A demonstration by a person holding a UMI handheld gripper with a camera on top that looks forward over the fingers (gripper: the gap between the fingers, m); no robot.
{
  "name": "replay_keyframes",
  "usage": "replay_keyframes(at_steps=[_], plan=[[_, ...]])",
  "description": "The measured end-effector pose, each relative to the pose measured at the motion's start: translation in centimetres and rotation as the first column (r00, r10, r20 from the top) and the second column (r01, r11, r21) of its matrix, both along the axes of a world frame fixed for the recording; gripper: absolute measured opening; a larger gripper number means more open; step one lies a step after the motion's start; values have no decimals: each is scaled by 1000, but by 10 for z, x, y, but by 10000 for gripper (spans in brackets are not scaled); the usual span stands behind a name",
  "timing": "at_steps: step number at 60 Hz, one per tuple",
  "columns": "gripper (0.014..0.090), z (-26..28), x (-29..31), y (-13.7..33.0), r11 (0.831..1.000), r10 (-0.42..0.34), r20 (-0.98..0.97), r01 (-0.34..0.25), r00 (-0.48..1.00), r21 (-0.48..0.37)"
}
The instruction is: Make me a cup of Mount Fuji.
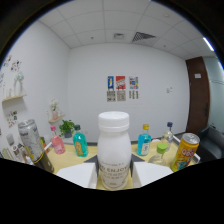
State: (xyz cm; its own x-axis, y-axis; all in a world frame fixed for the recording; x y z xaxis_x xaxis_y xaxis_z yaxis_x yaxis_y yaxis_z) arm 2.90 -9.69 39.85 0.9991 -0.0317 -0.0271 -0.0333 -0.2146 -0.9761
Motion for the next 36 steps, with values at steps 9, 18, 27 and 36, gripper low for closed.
replay_keyframes(at_steps=[9, 18, 27, 36], plan=[[485, 37, 6, -24, 997, 13, 5, -14, 1000, 72], [485, 51, 25, -64, 991, 7, -30, -3, 1000, 132], [482, -8, 54, -103, 995, -29, -14, 30, 999, 93], [482, -108, 80, -127, 998, -56, -9, 56, 998, -21]])
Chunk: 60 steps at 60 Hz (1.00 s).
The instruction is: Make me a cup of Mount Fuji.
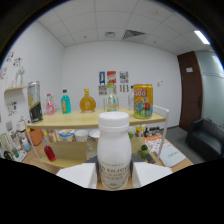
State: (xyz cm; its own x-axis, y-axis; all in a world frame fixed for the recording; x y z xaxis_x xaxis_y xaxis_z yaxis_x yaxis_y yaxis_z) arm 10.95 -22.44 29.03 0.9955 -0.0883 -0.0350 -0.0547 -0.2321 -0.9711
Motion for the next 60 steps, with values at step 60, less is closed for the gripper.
replay_keyframes(at_steps=[60], plan=[[480, -181, 32, 21, 917, 396, 914, -92, 90, -389]])
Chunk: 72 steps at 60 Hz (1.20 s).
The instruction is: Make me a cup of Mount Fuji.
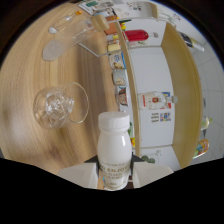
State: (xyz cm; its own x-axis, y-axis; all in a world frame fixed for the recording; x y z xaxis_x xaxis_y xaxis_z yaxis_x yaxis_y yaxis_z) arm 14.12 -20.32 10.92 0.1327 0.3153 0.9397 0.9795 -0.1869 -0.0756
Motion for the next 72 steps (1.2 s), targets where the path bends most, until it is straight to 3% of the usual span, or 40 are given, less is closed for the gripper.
replay_keyframes(at_steps=[13, 22, 32, 40, 48, 55, 61, 72], plan=[[480, 11, -13, 9, 992, 118, 298, -125, 947, 7], [480, 13, -14, 15, 986, 150, 404, -168, 902, 8], [483, 19, -13, 14, 986, 143, 378, -163, 915, 21], [480, 41, -18, 10, 986, 130, 165, -144, 978, 78], [484, 74, -27, -1, 985, 94, -263, -52, 960, 163], [490, 93, -30, -11, 983, 91, -620, 30, 779, 182], [489, 75, -22, -12, 986, 6, -822, 135, 570, 101], [486, -2, -9, -3, 969, -165, -932, 230, 323, -92]])
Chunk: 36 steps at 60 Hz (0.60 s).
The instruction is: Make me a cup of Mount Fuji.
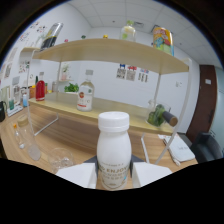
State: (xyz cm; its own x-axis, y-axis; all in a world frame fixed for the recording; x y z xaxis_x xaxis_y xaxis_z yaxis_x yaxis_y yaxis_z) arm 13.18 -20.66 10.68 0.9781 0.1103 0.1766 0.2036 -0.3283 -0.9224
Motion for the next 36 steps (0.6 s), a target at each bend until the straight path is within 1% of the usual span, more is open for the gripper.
replay_keyframes(at_steps=[4, 8, 13, 17, 21, 27, 34, 36], plan=[[487, -25, 1, 2, 999, -20, -75, 16, 997, -52], [488, -37, 3, 2, 997, -38, -136, 27, 990, -77], [489, -44, 3, 2, 997, -38, -172, 25, 984, -78], [496, -54, 5, -1, 995, -39, -176, 22, 984, -97], [497, -53, 6, -4, 997, -38, -198, 23, 979, -77], [502, -53, 7, -11, 996, -46, -216, 29, 975, -82], [509, -56, 7, -17, 994, -52, -193, 32, 980, -104], [520, -58, 6, -19, 992, -55, -187, 33, 981, -123]])
